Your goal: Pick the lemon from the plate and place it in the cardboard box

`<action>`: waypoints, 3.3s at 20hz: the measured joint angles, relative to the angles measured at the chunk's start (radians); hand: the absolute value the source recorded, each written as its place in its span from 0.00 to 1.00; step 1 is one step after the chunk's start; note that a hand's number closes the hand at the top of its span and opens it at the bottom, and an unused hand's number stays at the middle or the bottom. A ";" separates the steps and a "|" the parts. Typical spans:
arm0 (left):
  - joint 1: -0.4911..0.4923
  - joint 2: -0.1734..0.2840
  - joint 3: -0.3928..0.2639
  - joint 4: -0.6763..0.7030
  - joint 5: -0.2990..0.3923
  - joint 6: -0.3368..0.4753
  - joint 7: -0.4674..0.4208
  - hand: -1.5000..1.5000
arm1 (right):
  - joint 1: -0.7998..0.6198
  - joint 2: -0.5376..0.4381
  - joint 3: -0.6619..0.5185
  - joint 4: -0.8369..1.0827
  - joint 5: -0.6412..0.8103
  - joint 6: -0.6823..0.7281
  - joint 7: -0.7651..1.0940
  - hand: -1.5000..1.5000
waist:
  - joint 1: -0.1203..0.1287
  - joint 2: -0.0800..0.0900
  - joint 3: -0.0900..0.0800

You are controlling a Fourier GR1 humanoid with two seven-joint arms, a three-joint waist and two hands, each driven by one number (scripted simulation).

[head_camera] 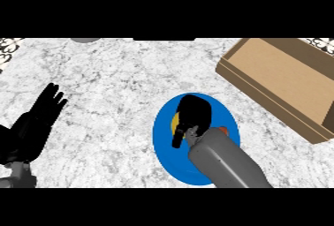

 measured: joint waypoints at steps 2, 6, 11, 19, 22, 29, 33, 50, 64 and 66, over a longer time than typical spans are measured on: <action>0.004 0.001 0.009 0.002 0.000 -0.006 -0.006 0.50 | 0.001 -0.043 -0.009 -0.009 -0.021 0.046 -0.085 1.00 | 0.000 0.000 0.000; 0.011 0.008 0.018 -0.007 0.005 -0.015 -0.006 0.50 | 0.005 -0.164 0.013 -0.031 -0.077 0.159 -0.336 1.00 | 0.003 0.002 0.001; 0.008 0.006 0.033 0.006 0.007 -0.028 -0.011 0.50 | 0.001 -0.263 -0.001 -0.007 -0.071 0.199 -0.583 1.00 | 0.002 0.002 0.001; 0.033 -0.003 0.050 0.002 0.001 -0.053 -0.023 0.50 | -0.024 -0.322 -0.069 -0.122 0.008 0.193 -0.660 1.00 | -0.004 -0.001 0.000; 0.040 -0.005 0.052 -0.009 -0.002 -0.055 -0.016 0.50 | -0.036 -0.319 -0.093 -0.236 0.016 0.205 -0.626 1.00 | -0.008 -0.003 0.000; 0.024 -0.006 0.063 -0.022 -0.002 -0.041 0.014 0.50 | -0.097 -0.355 -0.218 -0.501 0.025 0.244 -0.491 1.00 | -0.017 -0.007 0.000; 0.024 -0.014 0.055 -0.011 -0.014 -0.050 0.002 0.50 | -0.162 -0.367 -0.312 -0.542 0.039 0.274 -0.402 1.00 | -0.012 -0.004 0.000; 0.016 -0.040 0.064 -0.030 -0.039 -0.067 0.020 0.50 | -0.206 -0.521 -0.576 -0.274 0.100 0.228 -0.646 1.00 | 0.002 0.002 0.000; 0.000 -0.046 0.083 -0.029 -0.044 -0.091 0.033 0.50 | -0.201 -0.496 -0.642 0.210 0.141 0.020 -0.989 1.00 | 0.011 0.005 0.000; 0.016 -0.053 0.080 -0.039 -0.045 -0.093 0.030 0.50 | -0.203 -0.480 -0.645 0.283 0.153 0.009 -0.976 0.00 | 0.016 0.006 0.001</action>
